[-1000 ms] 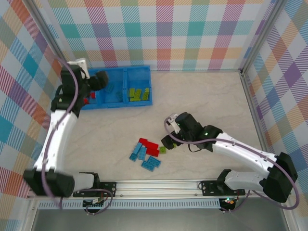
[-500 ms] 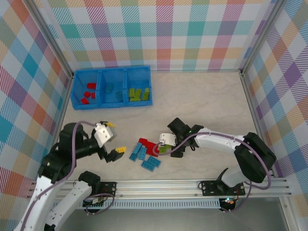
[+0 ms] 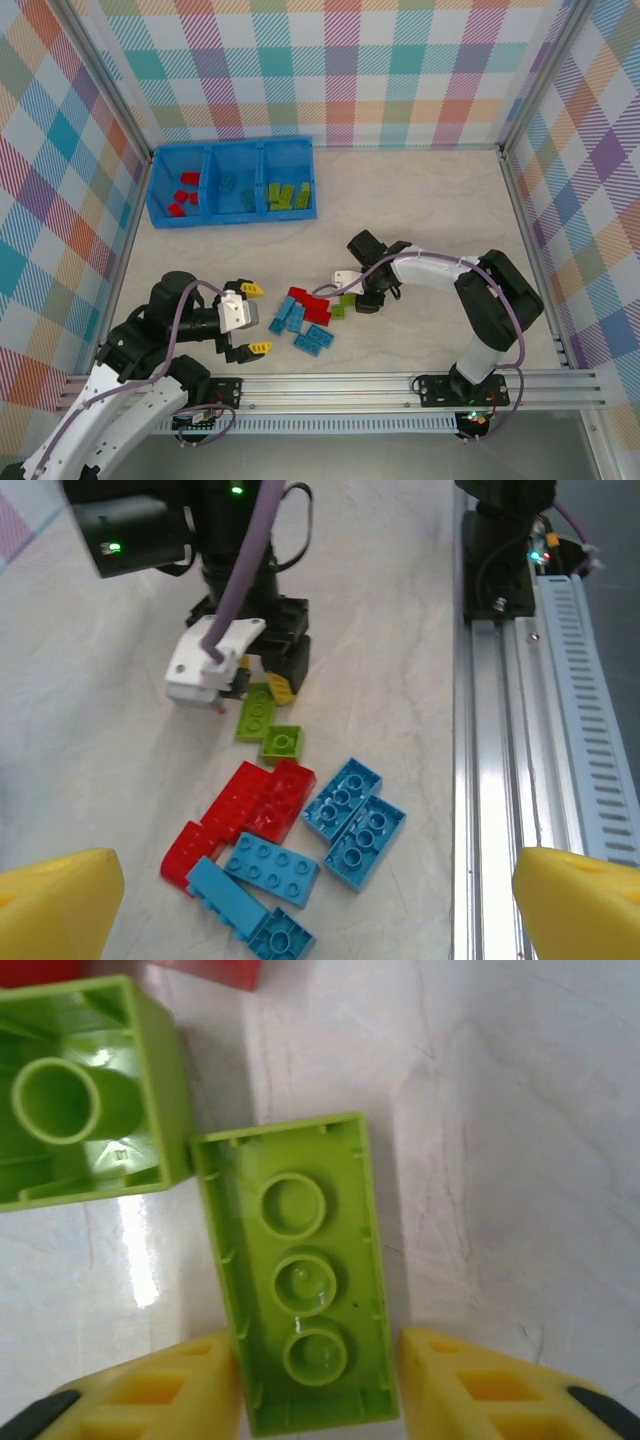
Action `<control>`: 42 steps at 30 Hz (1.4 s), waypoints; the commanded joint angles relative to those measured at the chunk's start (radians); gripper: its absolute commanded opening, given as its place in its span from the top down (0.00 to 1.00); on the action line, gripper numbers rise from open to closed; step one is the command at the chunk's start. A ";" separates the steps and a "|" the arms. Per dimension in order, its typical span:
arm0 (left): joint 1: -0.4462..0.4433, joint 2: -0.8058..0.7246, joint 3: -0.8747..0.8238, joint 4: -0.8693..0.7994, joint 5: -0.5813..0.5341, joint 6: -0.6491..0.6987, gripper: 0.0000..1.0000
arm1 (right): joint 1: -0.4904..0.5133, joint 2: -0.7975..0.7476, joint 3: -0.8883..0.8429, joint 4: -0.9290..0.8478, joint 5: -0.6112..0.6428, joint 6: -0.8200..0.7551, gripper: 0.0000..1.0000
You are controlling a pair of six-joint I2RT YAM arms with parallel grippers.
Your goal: Sort the legos into containers by color
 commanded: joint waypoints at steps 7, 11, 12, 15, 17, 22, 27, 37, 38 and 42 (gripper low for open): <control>-0.079 0.102 -0.014 0.014 -0.028 0.129 0.00 | -0.006 -0.022 -0.001 0.027 -0.034 -0.061 0.76; -0.079 0.084 -0.039 0.127 -0.116 0.038 0.00 | -0.016 -0.115 0.000 0.081 -0.004 -0.017 0.76; -0.079 0.084 -0.044 0.180 -0.158 -0.017 0.00 | -0.019 -0.140 0.017 0.095 0.004 0.027 0.75; -0.079 0.118 -0.032 0.291 -0.284 -0.150 0.00 | -0.028 -0.176 0.106 0.116 0.009 0.197 0.77; -0.079 0.158 -0.001 0.321 -0.365 -0.238 0.00 | -0.026 -0.159 0.188 0.116 -0.008 0.319 0.83; -0.076 0.214 0.114 0.273 -0.625 -0.484 0.00 | -0.017 0.012 0.477 0.115 -0.016 0.716 0.84; -0.077 0.213 0.214 0.191 -0.849 -0.633 0.00 | -0.015 0.256 0.788 0.071 -0.007 0.922 0.80; -0.077 0.188 0.206 0.118 -0.927 -0.903 0.00 | -0.016 0.759 1.439 -0.158 0.053 1.150 0.72; -0.077 0.188 0.204 0.105 -0.930 -0.926 0.00 | -0.016 0.809 1.534 -0.207 0.048 1.156 0.68; -0.077 0.177 0.186 0.073 -0.930 -0.989 0.00 | -0.016 0.967 1.862 -0.388 0.032 1.162 0.55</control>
